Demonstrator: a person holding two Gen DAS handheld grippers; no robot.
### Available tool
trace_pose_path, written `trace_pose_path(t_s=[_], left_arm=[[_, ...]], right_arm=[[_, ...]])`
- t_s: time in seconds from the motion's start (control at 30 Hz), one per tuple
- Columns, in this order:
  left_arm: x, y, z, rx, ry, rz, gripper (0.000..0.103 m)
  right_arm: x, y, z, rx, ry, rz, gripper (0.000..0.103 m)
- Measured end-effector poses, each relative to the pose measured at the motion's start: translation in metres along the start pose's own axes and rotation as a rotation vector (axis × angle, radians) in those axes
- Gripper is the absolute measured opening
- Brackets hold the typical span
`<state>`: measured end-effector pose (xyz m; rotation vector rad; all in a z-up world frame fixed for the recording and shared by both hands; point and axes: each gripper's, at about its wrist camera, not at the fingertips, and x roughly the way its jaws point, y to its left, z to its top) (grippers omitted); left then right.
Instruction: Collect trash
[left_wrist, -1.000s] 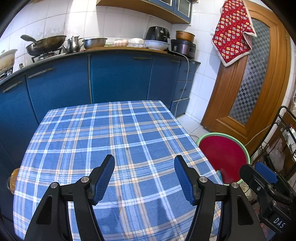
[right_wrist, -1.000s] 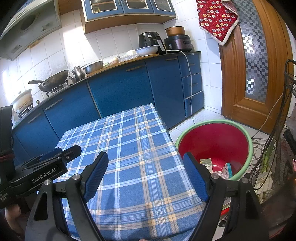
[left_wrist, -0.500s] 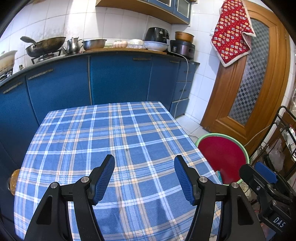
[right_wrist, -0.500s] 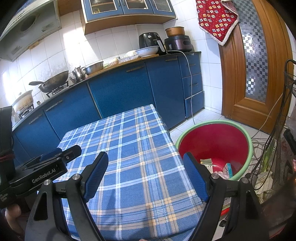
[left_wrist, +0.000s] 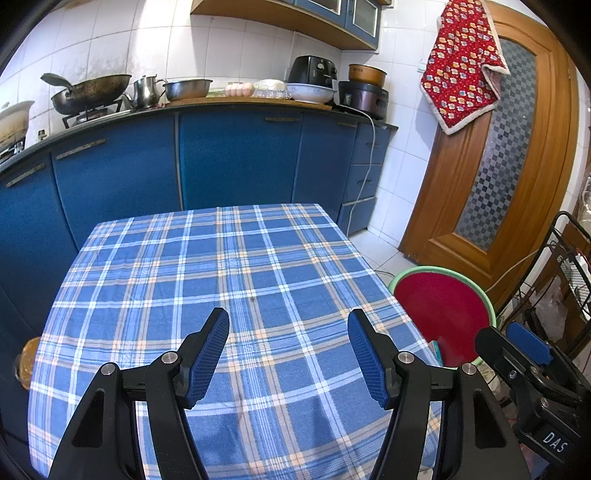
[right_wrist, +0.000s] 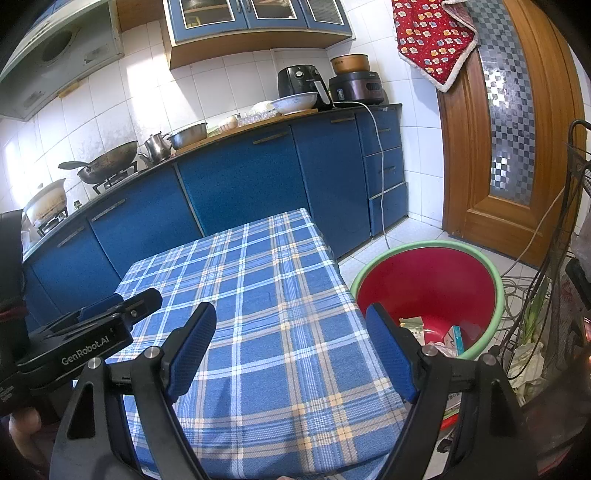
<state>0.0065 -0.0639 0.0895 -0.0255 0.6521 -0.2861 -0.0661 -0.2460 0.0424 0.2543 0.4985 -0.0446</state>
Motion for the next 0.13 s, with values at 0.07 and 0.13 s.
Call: trace_pose_path(t_s=[0.07, 0.13], left_arm=[[0.0003, 0.0003, -0.0003, -0.001, 0.001, -0.001, 0.068], [0.0000, 0.0000, 0.0001, -0.002, 0.002, 0.001, 0.068]], right_arm=[[0.0001, 0.0004, -0.0001, -0.001, 0.000, -0.002, 0.083], [0.0000, 0.0002, -0.0001, 0.000, 0.001, 0.000, 0.083]])
